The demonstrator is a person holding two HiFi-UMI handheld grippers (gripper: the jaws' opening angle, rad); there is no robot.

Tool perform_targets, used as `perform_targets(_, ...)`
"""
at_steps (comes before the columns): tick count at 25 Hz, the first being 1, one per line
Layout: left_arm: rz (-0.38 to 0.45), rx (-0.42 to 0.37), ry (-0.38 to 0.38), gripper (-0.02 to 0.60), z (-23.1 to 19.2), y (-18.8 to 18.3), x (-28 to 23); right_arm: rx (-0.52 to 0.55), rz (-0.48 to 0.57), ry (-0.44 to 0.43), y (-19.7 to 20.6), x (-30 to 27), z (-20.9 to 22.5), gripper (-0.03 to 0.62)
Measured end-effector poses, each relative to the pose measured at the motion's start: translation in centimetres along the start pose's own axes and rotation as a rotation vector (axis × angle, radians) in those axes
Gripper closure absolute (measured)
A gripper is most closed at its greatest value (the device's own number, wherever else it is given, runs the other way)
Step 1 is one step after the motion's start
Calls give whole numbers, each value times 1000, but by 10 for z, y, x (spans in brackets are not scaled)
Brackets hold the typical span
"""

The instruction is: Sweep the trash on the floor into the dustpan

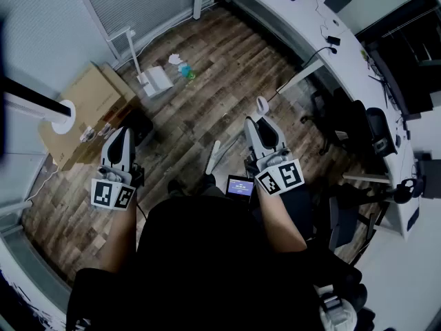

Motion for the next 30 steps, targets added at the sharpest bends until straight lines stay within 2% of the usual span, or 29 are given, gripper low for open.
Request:
perform_targets(3,-4,-51,13,589,1,0,3,-3,-9,11,6,4,-7,497)
perform_targets(6,-42,-81,9,589,1,6,2,-9,-14,15,10,9,-11,497)
perform_targets(16,-60,-32,47,589,16,5,8,-19,-1,-32,12,25,-19,497)
perform_targets(21,-59,-56,64,589,26,-4,10,9,44,-52,-5,35,-20,497)
perform_targets(25,-65,-48,46,589,31,-2,9,0,46,-27,-10,39,-12,497)
perform_targets(30,-110,-62,7,589,48,4,8,-12,40,25,-8,51,-2,497)
Point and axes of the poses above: the fingertips, and each gripper's own axes: x backward along the fingers, z to its right, y out of its underside, the point moved 6 cm from there along x, backward along the fingers, and after that the axes turned 10 degrees about -z, right-handed, at the moved point
